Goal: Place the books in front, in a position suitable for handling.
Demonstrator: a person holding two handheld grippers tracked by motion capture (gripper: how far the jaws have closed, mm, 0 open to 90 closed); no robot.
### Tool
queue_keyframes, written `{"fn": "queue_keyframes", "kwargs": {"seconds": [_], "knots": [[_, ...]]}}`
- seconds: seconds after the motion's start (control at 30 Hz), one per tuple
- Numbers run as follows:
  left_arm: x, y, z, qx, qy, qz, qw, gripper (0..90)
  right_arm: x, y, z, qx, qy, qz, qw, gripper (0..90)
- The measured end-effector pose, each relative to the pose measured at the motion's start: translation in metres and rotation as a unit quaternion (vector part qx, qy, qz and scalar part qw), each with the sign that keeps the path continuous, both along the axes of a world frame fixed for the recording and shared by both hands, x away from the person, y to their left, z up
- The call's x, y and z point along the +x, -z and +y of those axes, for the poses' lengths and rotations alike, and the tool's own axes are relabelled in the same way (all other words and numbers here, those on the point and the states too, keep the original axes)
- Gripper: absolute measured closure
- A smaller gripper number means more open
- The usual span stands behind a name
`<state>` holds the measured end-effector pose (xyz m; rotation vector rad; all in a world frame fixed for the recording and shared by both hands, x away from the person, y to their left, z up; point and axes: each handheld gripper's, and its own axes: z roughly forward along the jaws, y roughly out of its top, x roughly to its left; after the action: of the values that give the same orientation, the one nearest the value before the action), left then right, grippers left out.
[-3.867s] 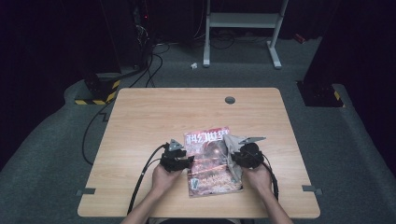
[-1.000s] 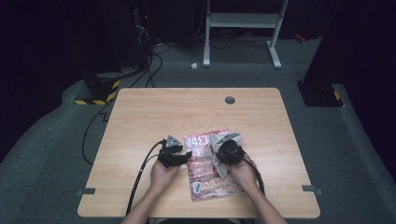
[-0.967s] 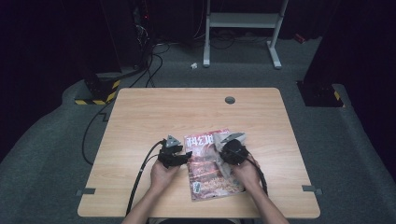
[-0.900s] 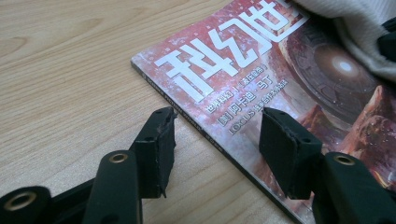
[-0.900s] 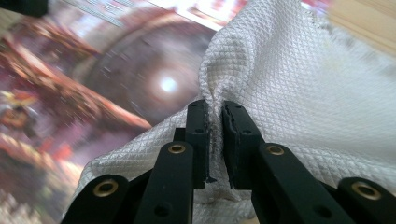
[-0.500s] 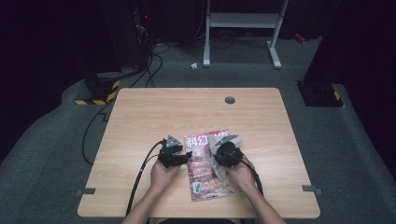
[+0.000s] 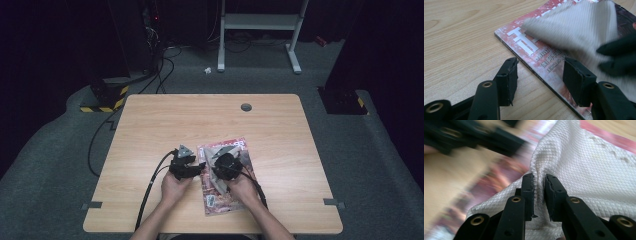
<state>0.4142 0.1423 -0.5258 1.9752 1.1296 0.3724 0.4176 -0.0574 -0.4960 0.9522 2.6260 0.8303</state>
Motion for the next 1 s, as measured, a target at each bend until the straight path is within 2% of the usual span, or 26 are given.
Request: {"fn": "queue_keyframes", "kwargs": {"seconds": [0.03,0.1,0.13,0.23,0.3,0.33,0.37,0.4,0.47,0.53,0.57,0.6,0.73,1.0], "knots": [[0.0,0.0,0.0,0.0,0.0,0.0,1.0,45.4,0.002,0.0,-0.007,-0.001,0.01,-0.002,1.0,76.2],[0.0,0.0,0.0,0.0,0.0,0.0,1.0,45.3,0.008,-0.001,-0.031,-0.006,0.052,-0.008,0.9986,73.9],[0.0,0.0,0.0,0.0,0.0,0.0,1.0,45.3,0.011,-0.001,-0.041,-0.008,0.063,-0.011,0.9979,72.7],[0.0,0.0,0.0,0.0,0.0,0.0,1.0,45.4,0.016,-0.002,-0.078,-0.01,0.116,-0.016,0.993,70.6],[0.0,0.0,0.0,0.0,0.0,0.0,1.0,45.3,0.018,-0.002,-0.094,0.002,0.137,-0.009,0.9906,63.5],[0.0,0.0,0.0,-0.001,0.0,0.0,1.0,45.3,0.019,-0.001,-0.099,0.011,0.143,-0.003,0.9896,62.9],[0.0,0.0,0.0,-0.001,0.0,0.0,1.0,45.4,0.019,-0.001,-0.099,0.011,0.143,-0.003,0.9896,62.9],[0.0,0.0,0.0,-0.002,0.0,0.001,1.0,45.4,0.021,0.0,-0.107,0.032,0.148,0.011,0.9884,62.7],[0.0,0.0,-0.001,-0.002,0.0,0.001,1.0,45.8,0.021,0.002,-0.107,0.038,0.148,0.011,0.9882,64.2],[0.0,0.0,-0.003,-0.004,0.003,0.001,1.0,47.0,0.02,0.003,-0.108,0.048,0.142,0.012,0.9887,69.8],[0.0,0.0,-0.003,-0.004,0.003,0.001,1.0,47.5,0.02,0.003,-0.108,0.048,0.142,0.012,0.9887,69.8],[-0.002,0.0,-0.008,-0.013,0.012,0.005,0.9998,49.4,0.019,0.004,-0.11,0.059,0.135,0.024,0.9888,73.2],[-0.005,0.0,-0.011,-0.003,0.009,-0.001,1.0,50.1,0.016,0.001,-0.11,0.047,0.125,0.035,0.9904,74.5],[-0.023,-0.001,-0.017,0.0,0.016,0.003,0.9999,50.5,-0.001,-0.002,-0.115,0.024,0.1,0.033,0.9942,79.6]]}}
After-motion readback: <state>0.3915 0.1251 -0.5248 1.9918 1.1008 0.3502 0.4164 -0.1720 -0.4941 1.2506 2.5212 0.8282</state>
